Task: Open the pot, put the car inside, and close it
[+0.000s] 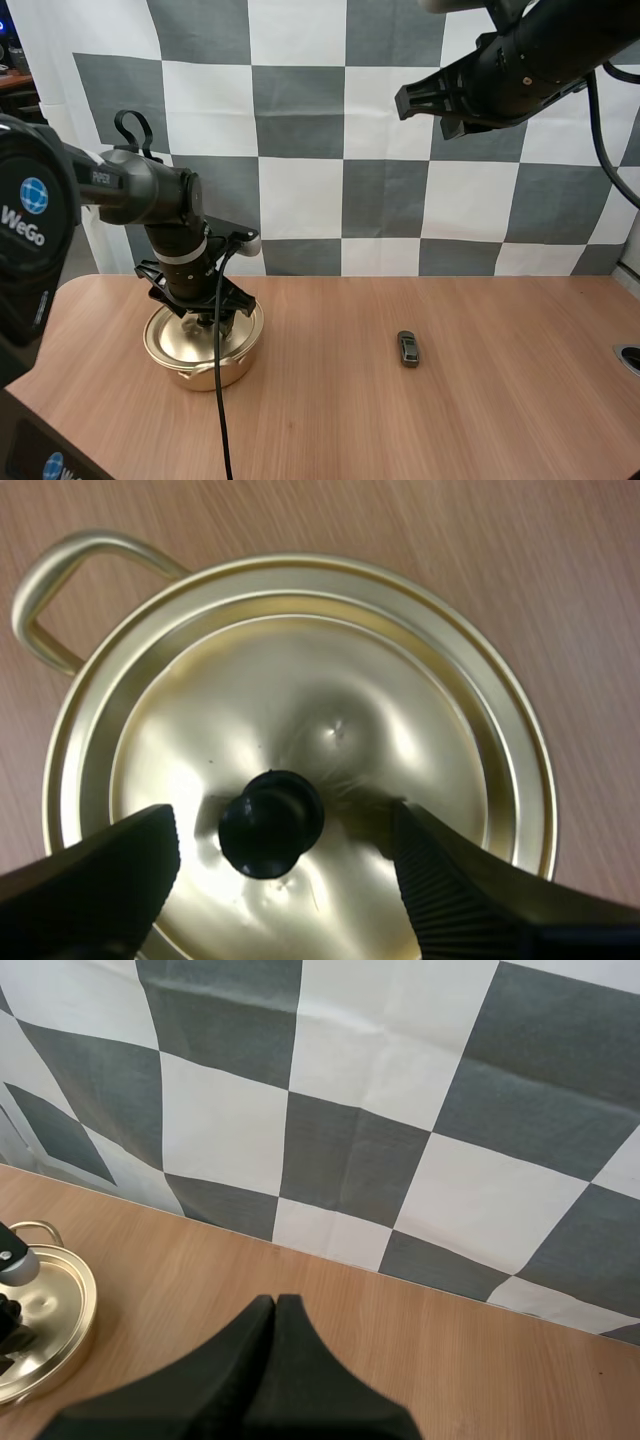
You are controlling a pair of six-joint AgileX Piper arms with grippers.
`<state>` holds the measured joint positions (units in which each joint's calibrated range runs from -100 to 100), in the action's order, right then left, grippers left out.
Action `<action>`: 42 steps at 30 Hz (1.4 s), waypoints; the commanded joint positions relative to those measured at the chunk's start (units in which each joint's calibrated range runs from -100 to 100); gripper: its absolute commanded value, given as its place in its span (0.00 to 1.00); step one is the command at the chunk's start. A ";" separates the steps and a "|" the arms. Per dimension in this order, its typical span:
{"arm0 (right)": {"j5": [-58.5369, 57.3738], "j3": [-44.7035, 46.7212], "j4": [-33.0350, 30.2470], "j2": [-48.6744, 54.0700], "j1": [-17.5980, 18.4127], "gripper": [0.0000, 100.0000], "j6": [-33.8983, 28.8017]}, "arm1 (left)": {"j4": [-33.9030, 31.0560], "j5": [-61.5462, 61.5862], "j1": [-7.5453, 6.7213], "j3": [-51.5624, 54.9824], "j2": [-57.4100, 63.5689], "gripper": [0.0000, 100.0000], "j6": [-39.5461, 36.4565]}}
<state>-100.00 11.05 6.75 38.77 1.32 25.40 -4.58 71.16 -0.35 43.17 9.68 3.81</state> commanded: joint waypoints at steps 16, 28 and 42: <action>0.00 0.00 0.26 0.01 0.01 0.00 -0.01 | 0.01 -0.54 -0.03 0.05 -0.04 0.00 -1.96; 0.00 0.00 0.26 0.01 0.01 0.00 -0.01 | 0.01 -3.73 -0.03 -0.07 1.73 0.00 -1.96; 0.00 0.79 -0.10 0.01 0.01 0.00 -0.01 | 0.50 13.92 -0.03 -17.64 19.56 0.00 -2.25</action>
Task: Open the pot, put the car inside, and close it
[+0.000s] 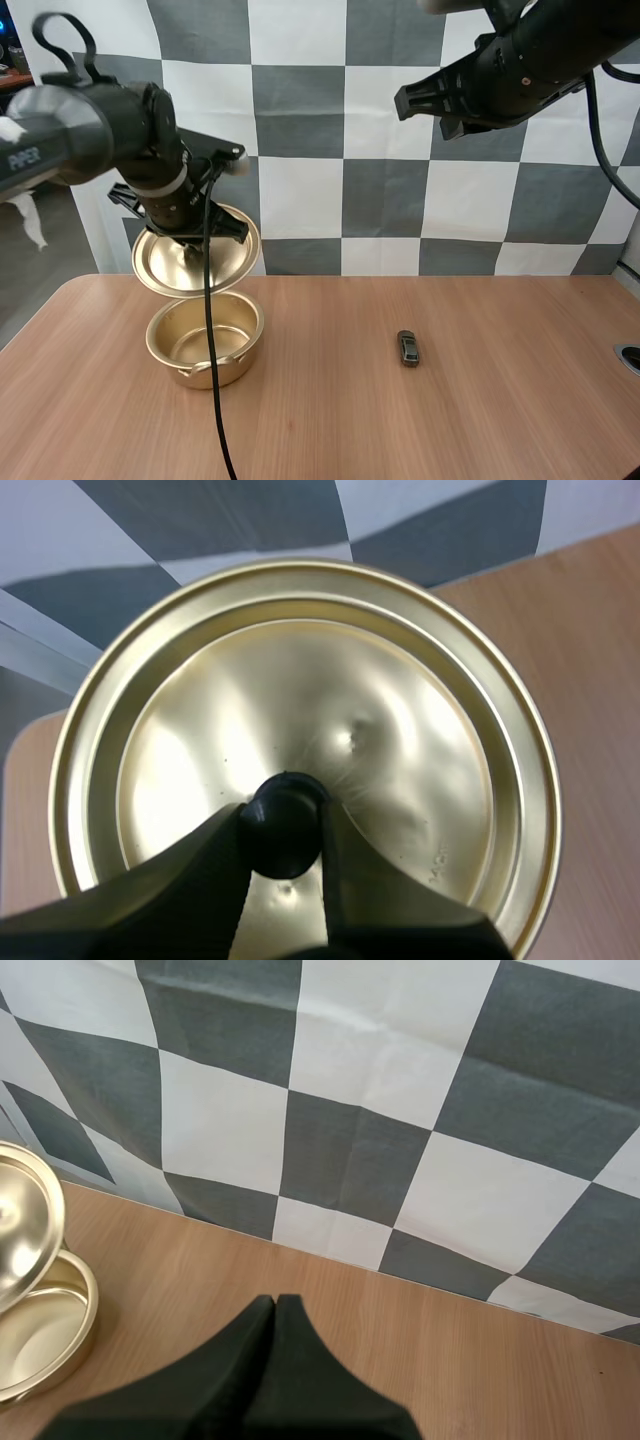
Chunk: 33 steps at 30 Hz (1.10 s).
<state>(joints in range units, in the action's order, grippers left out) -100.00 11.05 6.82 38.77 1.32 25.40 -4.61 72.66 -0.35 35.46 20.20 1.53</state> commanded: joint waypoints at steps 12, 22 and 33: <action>4.63 16.69 0.19 -17.15 0.01 0.00 -0.01 | 8.50 27.34 -0.03 -27.54 34.30 0.00 1.92; 15.90 18.55 1.43 -30.90 0.07 0.00 -0.80 | 8.97 27.34 -0.03 -28.38 41.87 0.00 2.77; 11.97 18.55 -14.98 -34.84 1.82 1.00 -0.40 | 9.19 27.34 -0.03 -28.38 41.87 0.00 3.40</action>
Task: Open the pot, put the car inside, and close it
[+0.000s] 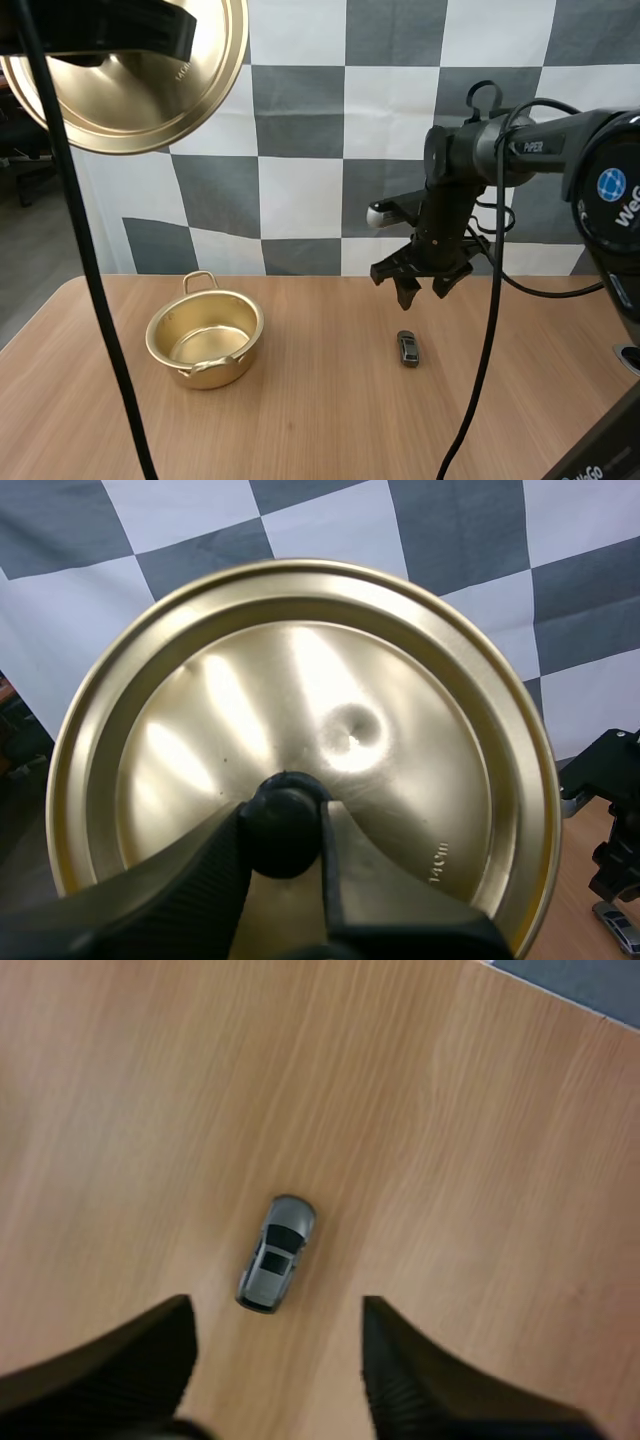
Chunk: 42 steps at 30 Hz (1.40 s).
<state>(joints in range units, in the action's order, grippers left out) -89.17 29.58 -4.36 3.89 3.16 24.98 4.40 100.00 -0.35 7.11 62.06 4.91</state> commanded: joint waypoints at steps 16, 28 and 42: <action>6.28 0.84 11.56 -1.46 -0.01 1.00 5.60 | 0.06 0.00 -0.03 -0.03 0.02 0.00 0.02; 6.74 0.84 12.20 -8.09 -1.06 1.00 5.27 | 0.06 0.00 -0.03 -0.03 0.02 0.00 0.02; 8.02 5.96 15.33 -9.69 -4.02 1.00 6.97 | 0.06 0.00 -0.03 -0.03 0.02 0.00 0.02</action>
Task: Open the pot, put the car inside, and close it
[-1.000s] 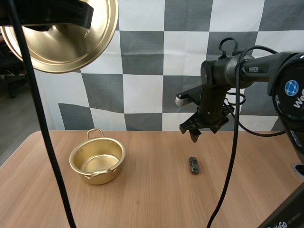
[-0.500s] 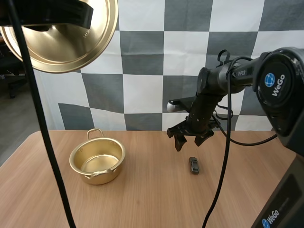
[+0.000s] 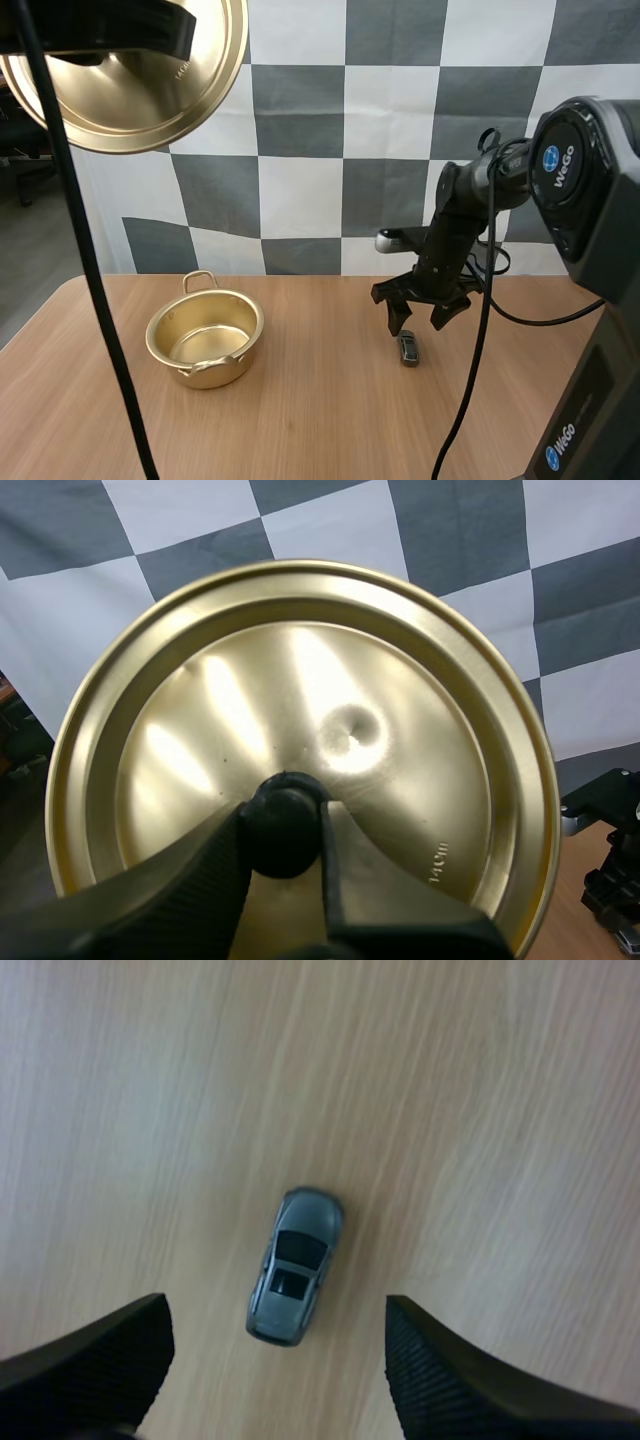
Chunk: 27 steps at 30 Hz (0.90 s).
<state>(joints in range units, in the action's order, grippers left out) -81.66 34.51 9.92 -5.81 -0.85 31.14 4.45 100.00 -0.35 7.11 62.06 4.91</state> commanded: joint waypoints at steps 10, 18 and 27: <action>8.47 4.72 0.90 0.01 -0.01 1.00 1.67 | 0.01 0.00 -0.03 -0.03 0.02 0.00 0.02; 11.72 4.72 0.90 -1.08 -0.01 1.00 1.99 | 0.01 0.00 -0.03 -0.03 0.02 0.00 0.02; 10.80 4.72 0.53 -8.79 -0.01 1.00 2.22 | 0.01 0.00 -0.03 -0.03 0.02 0.00 0.11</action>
<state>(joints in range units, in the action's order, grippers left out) -71.23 39.16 10.48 -13.81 -0.85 33.16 4.45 100.00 -0.35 7.11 62.06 4.91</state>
